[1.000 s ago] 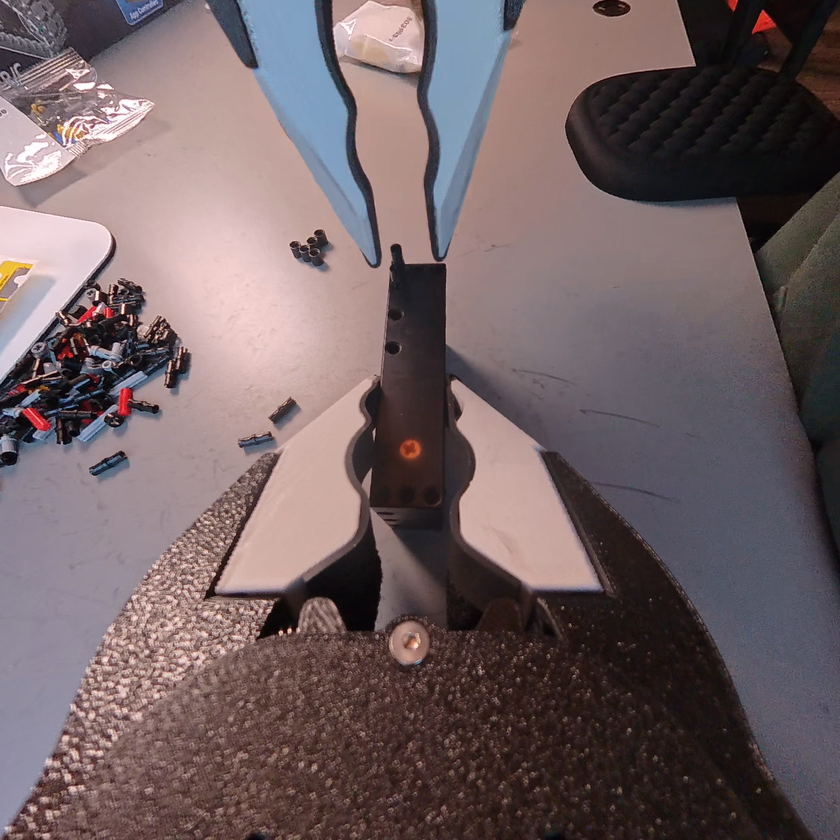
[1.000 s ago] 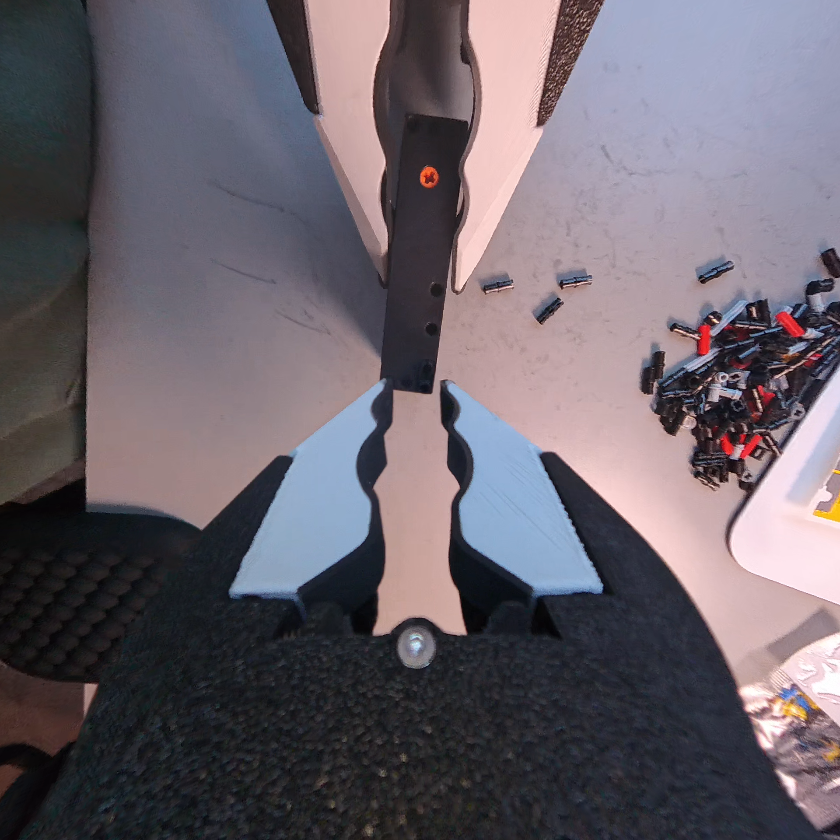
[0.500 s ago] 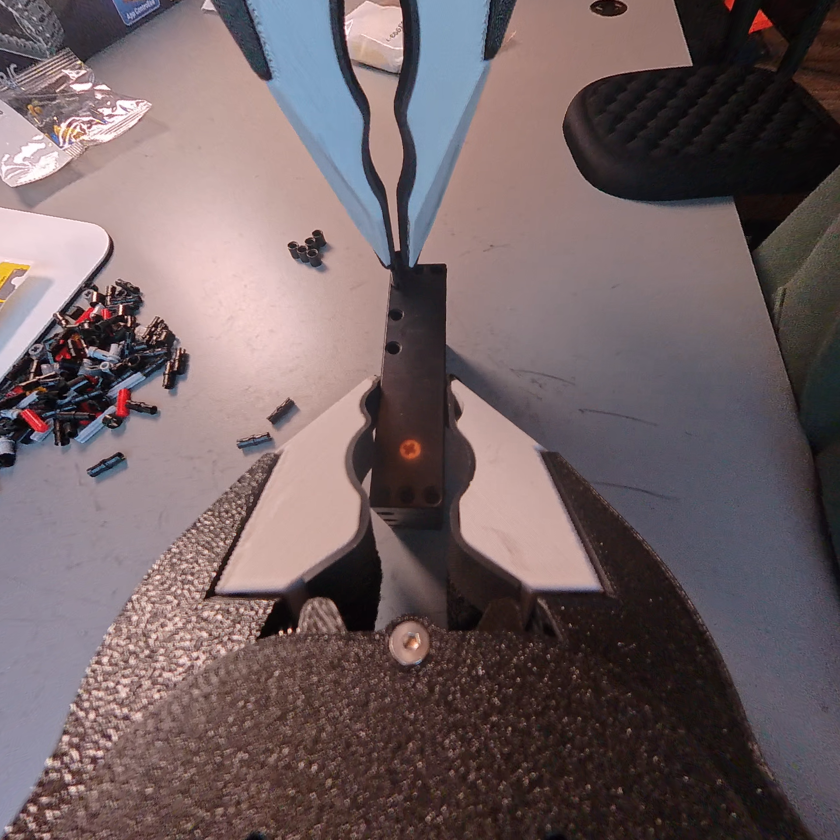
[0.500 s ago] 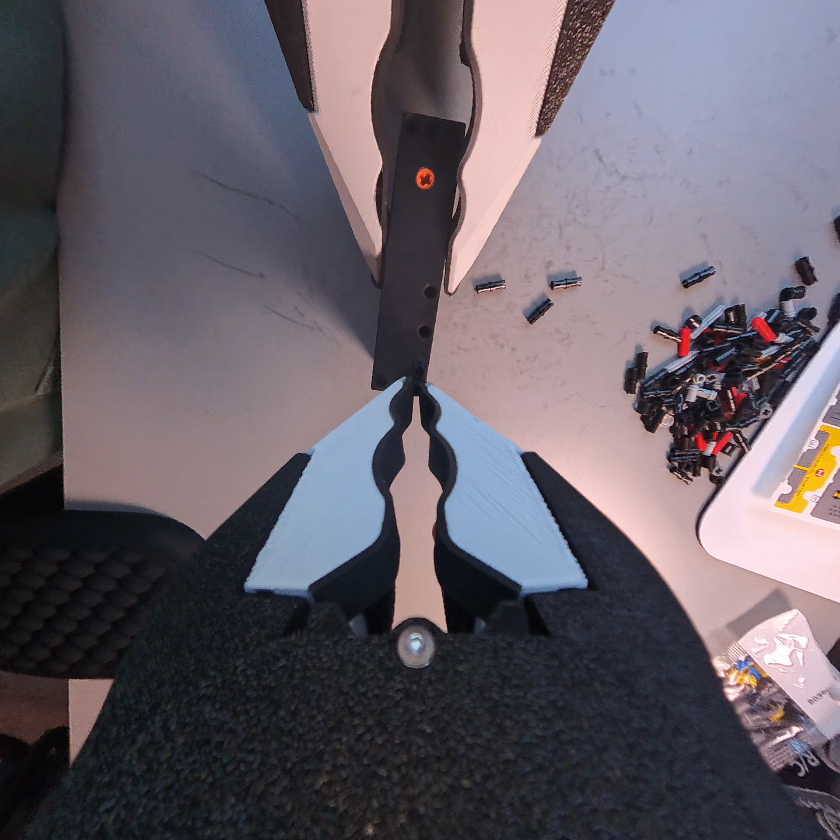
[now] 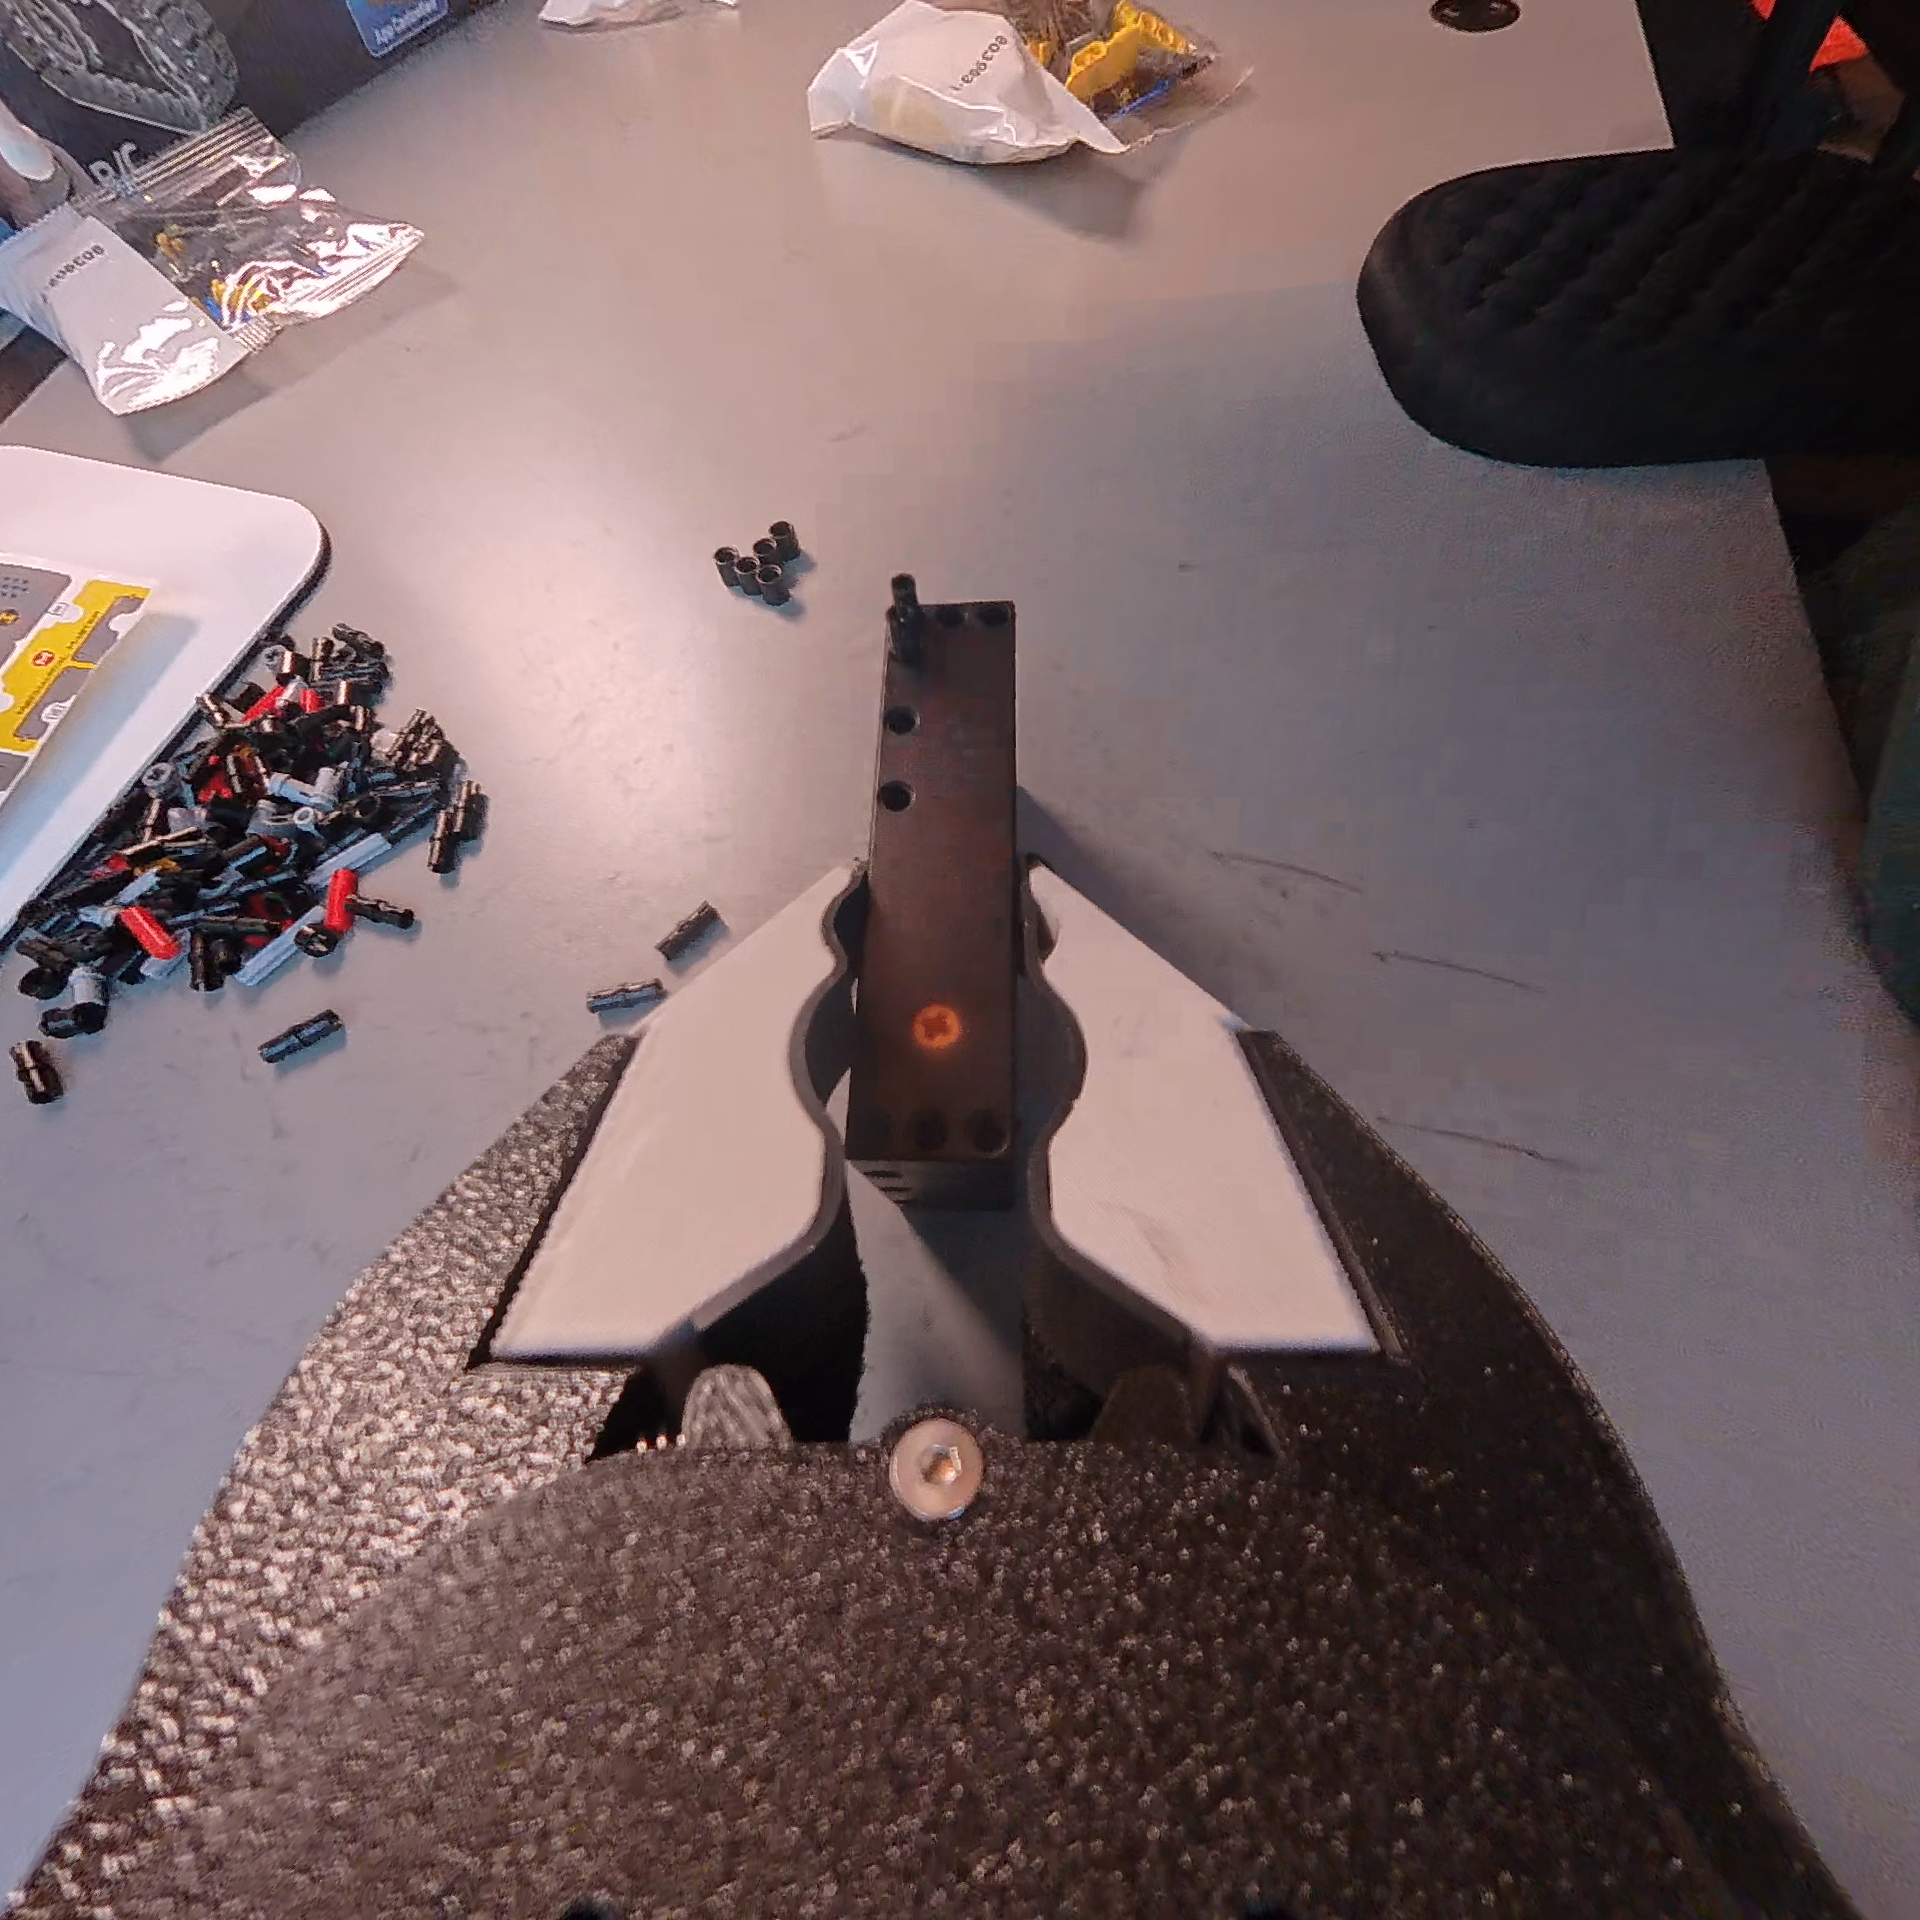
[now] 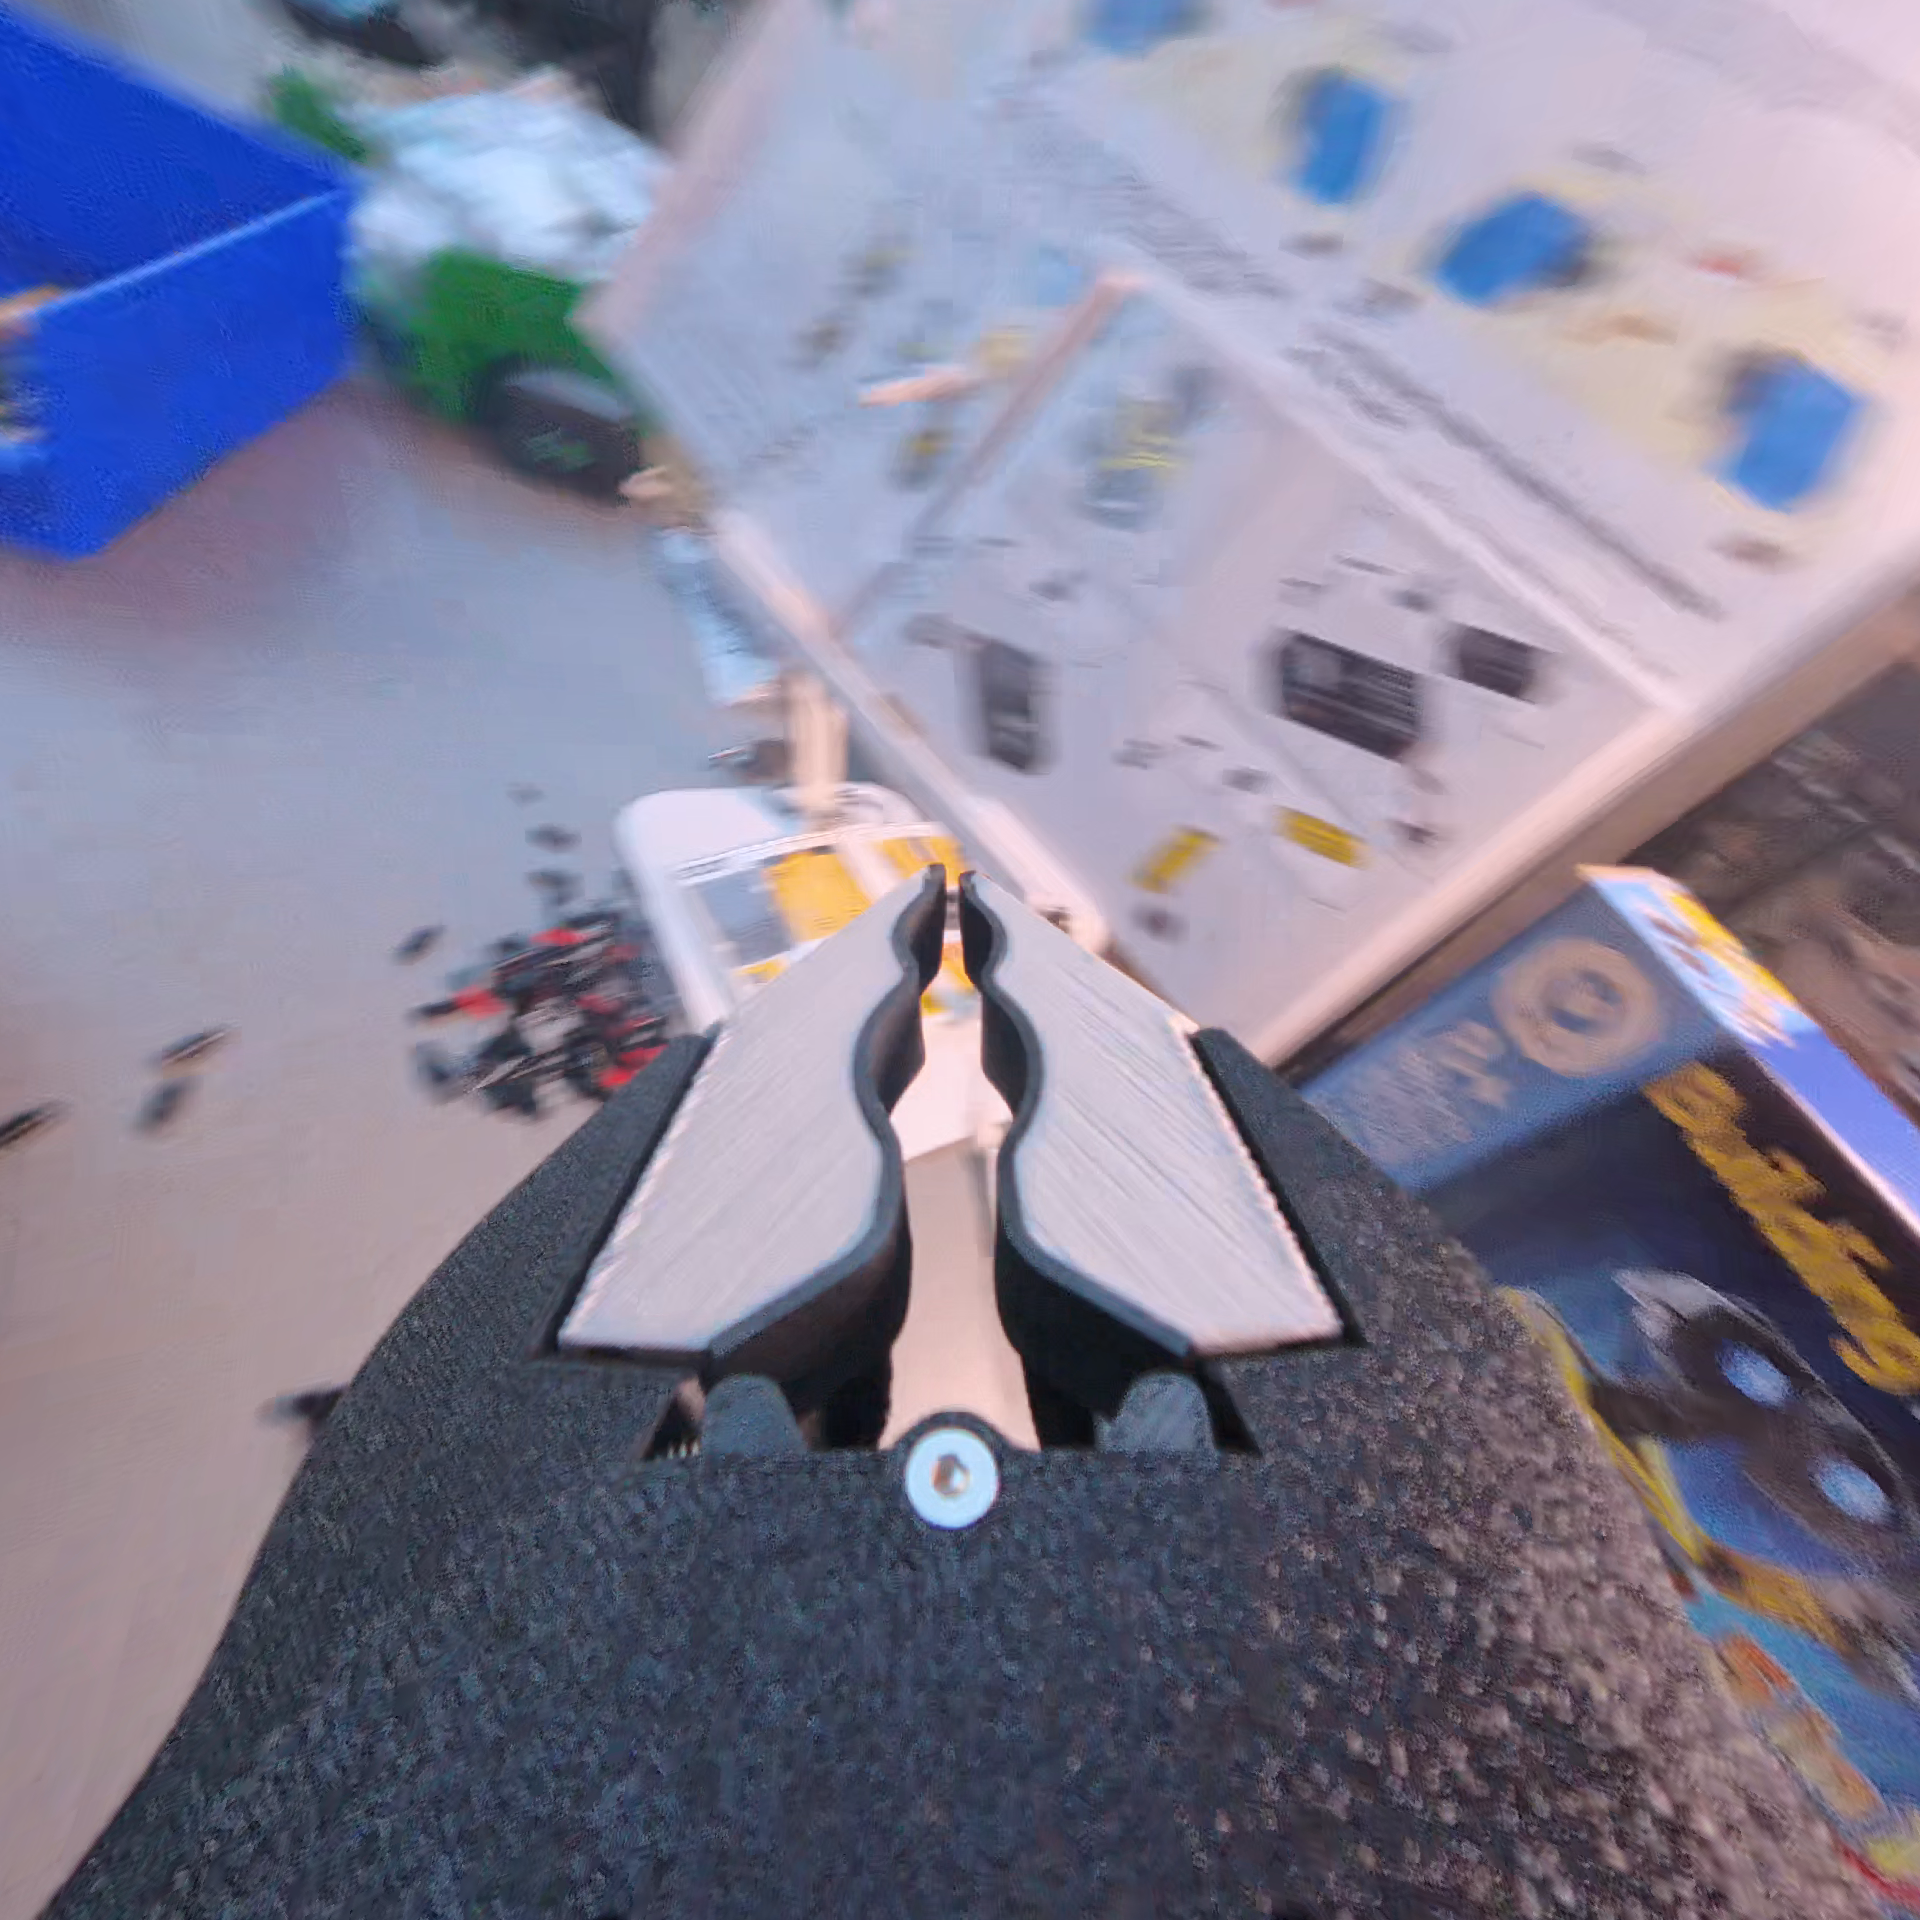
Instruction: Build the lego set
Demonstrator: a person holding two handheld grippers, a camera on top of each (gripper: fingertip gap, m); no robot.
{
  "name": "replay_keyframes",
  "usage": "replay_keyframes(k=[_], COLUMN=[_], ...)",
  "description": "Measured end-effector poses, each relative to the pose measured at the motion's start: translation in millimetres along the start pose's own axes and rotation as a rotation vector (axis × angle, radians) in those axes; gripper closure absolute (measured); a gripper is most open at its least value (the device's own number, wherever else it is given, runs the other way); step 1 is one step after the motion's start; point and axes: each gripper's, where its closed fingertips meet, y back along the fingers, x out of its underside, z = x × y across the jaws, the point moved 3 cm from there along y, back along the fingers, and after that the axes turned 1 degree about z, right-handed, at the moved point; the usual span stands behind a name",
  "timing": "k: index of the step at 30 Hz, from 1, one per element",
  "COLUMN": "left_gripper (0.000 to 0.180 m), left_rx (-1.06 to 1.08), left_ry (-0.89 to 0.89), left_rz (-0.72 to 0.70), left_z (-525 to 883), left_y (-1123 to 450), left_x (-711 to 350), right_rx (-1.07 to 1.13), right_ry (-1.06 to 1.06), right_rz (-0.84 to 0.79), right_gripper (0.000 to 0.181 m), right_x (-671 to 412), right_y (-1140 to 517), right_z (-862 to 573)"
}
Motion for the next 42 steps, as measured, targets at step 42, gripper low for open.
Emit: replay_keyframes(k=[42], left_gripper=[0.134], left_rx=[-0.547], left_ry=[0.255], left_rz=[-0.324], left_z=[116.4], left_y=[52.1], left_x=[-15.3], right_rx=[0.172], right_ry=[-0.302], right_rz=[-0.457], right_gripper=[0.143], right_x=[34.8], right_y=[-26.1], right_z=[-115.8])
